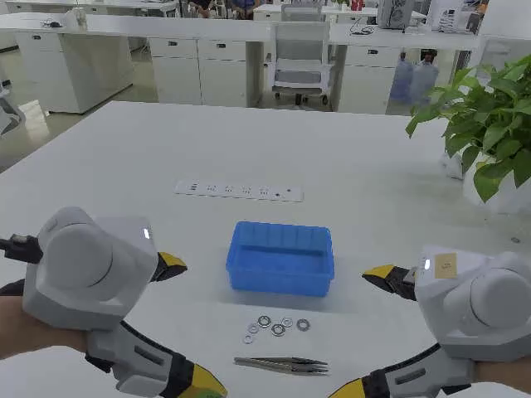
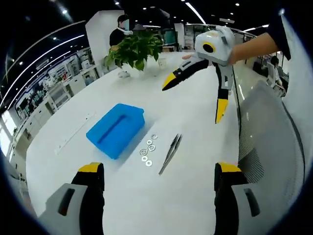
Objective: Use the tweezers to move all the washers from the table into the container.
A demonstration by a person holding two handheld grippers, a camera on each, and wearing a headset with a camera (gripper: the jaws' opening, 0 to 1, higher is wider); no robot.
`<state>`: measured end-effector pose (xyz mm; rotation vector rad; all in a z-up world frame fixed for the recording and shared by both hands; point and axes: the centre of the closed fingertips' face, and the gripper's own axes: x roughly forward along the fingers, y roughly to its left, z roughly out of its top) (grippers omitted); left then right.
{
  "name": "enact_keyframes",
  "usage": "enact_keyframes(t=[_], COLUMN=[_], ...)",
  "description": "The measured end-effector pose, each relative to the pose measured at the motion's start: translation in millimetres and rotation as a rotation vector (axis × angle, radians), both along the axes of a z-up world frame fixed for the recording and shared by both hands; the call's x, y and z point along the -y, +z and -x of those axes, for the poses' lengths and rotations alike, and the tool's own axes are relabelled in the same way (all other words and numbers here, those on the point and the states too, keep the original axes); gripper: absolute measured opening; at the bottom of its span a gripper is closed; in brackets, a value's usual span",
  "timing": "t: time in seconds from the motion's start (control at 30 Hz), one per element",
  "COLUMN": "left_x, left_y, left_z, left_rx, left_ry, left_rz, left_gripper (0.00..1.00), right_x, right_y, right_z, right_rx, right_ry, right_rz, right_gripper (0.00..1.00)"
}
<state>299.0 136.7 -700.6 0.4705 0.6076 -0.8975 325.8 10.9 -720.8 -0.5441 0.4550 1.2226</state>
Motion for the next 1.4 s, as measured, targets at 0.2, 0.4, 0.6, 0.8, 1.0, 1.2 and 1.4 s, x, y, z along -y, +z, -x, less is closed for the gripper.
enact_keyframes(t=[0.2,0.4,0.6,0.8,1.0,1.2,1.4], left_x=[3.3,-2.0,-0.7,-3.8,-4.8,-0.6,4.6], left_y=[2.1,4.2,6.3,5.6,6.2,7.0,8.1], left_z=[-0.6,-5.7,-4.9,-2.6,-5.4,-7.5,-7.0], left_rx=[0.010,0.009,0.003,-0.004,-0.001,0.000,0.000], left_ry=[-0.012,-0.005,-0.018,-0.030,-0.027,-0.032,-0.039], left_rz=[-0.004,-0.013,-0.011,-0.019,-0.011,-0.011,-0.008], left_gripper=[0.99,0.99,0.99,0.99,0.99,0.99,0.99], right_x=[4.3,10.5,16.0,14.5,15.9,18.3,16.6], right_y=[-2.4,-0.5,-3.7,-1.3,-2.3,-2.7,0.5], right_z=[1.7,4.8,3.1,3.3,-0.3,-1.2,0.2], right_rx=[-0.010,-0.021,-0.028,-0.022,-0.022,-0.029,-0.027], right_ry=[-0.008,-0.010,-0.029,-0.029,-0.048,-0.059,-0.054], right_rz=[0.005,-0.002,0.013,0.014,0.013,0.010,-0.003], right_gripper=[1.00,1.00,1.00,1.00,1.00,0.99,0.99])
